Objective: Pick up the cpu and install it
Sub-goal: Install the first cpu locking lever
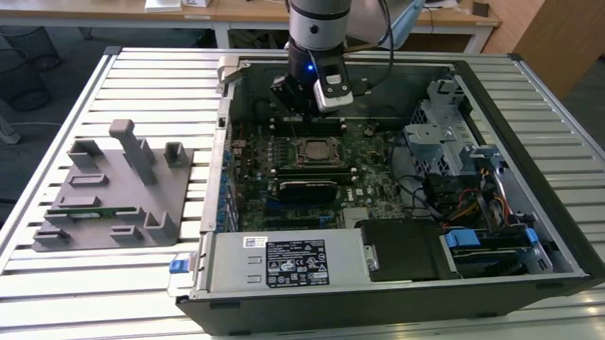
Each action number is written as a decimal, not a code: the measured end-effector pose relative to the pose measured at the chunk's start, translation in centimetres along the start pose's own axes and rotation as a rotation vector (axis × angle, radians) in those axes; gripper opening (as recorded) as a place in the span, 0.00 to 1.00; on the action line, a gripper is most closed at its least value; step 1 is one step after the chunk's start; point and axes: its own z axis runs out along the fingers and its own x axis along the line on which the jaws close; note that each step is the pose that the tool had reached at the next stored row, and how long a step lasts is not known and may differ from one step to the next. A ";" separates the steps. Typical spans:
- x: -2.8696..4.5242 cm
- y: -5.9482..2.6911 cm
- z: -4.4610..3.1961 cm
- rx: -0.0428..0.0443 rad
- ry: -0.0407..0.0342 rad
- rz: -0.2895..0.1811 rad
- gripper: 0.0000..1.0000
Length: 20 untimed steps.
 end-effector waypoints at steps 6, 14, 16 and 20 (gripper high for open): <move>-0.01 0.00 0.12 0.0024 0.0053 -0.109 0.11; 0.34 -0.12 0.50 0.0050 0.0110 -0.223 0.11; 1.14 -0.33 0.60 0.0047 0.0102 -0.223 0.11; 2.71 -0.68 0.64 0.0035 0.0018 -0.224 0.11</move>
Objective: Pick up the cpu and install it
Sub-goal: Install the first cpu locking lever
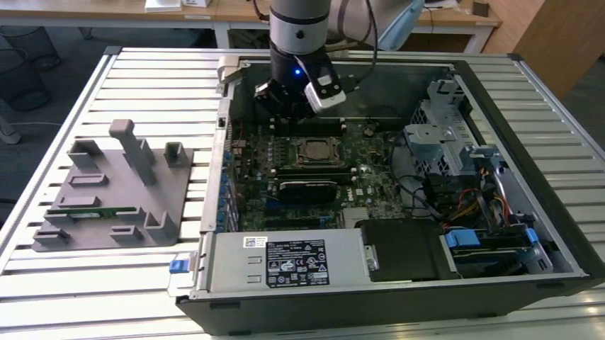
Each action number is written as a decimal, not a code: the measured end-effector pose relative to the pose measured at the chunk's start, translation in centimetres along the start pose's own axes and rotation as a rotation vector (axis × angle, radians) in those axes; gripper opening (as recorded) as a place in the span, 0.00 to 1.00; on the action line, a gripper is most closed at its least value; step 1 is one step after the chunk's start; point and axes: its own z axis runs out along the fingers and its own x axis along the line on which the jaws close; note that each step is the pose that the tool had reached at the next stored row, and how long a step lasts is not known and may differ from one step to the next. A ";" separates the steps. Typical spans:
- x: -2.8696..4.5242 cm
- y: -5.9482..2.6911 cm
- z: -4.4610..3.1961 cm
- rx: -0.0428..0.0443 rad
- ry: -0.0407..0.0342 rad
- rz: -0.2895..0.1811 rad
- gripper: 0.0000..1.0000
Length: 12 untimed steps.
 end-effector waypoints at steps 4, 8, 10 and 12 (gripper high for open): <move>0.79 0.21 0.02 -0.0002 -0.0064 -0.001 0.11; 1.12 0.81 0.05 -0.0002 -0.0088 -0.001 0.11; 1.28 1.17 0.07 -0.0002 -0.0102 -0.001 0.11; 1.43 1.58 0.09 -0.0002 -0.0110 -0.001 0.11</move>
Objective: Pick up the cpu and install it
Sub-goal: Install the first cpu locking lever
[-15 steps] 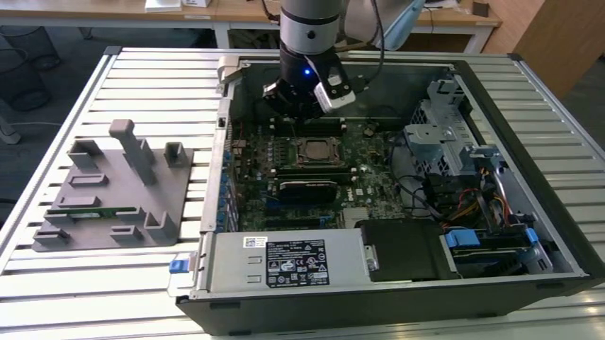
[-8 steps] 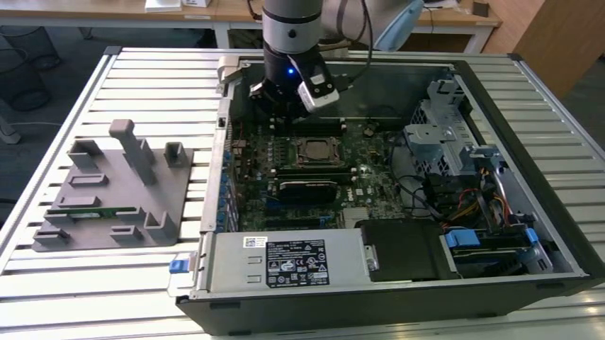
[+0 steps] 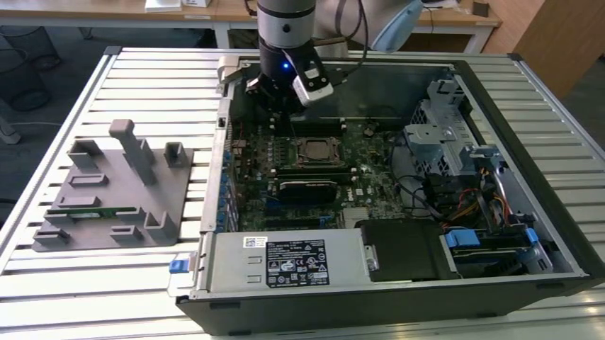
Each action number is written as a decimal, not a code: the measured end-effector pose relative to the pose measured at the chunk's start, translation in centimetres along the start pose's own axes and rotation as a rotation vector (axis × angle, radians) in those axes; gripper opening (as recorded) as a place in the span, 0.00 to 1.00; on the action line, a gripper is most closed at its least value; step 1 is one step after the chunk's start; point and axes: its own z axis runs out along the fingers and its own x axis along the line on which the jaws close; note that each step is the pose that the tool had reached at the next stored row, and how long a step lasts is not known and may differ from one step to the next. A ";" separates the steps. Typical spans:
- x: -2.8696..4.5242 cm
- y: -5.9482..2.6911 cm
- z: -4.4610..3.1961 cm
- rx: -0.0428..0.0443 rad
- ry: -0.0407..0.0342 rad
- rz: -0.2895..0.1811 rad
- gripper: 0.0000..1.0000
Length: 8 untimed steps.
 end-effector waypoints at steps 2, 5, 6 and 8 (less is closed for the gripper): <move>0.41 0.24 0.01 -0.0001 -0.0016 0.000 0.11; 0.65 0.50 0.03 -0.0003 -0.0033 -0.001 0.11; 0.65 0.62 0.03 -0.0001 -0.0032 -0.002 0.11; 0.60 0.86 0.04 -0.0001 -0.0031 -0.004 0.11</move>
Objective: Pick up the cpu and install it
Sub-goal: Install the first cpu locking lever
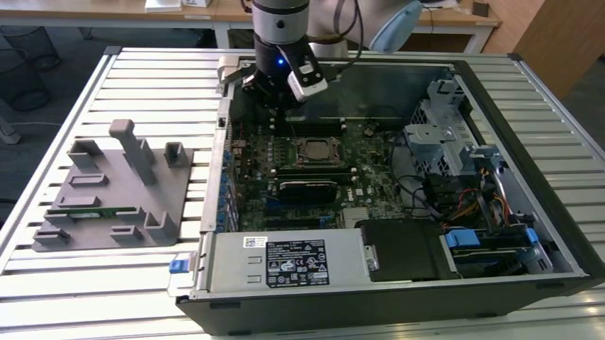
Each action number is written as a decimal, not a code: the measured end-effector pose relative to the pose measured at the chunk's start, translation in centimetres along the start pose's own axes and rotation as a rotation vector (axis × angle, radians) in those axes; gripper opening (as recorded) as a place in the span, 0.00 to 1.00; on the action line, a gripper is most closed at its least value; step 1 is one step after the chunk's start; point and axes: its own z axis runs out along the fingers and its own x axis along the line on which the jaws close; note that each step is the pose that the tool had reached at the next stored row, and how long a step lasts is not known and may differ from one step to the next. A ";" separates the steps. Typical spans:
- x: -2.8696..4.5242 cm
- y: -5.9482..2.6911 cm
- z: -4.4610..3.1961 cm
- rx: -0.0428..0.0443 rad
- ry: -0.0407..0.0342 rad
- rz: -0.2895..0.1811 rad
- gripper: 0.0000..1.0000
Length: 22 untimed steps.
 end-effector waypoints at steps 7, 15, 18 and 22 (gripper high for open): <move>-2.13 0.29 0.03 -0.0001 0.0002 -0.002 0.11; -4.50 -0.09 0.47 -0.0154 0.0024 -0.002 0.11; -4.51 -0.29 0.73 -0.0177 -0.0011 -0.006 0.11; -4.75 -0.12 1.24 -0.0111 -0.0051 -0.016 0.11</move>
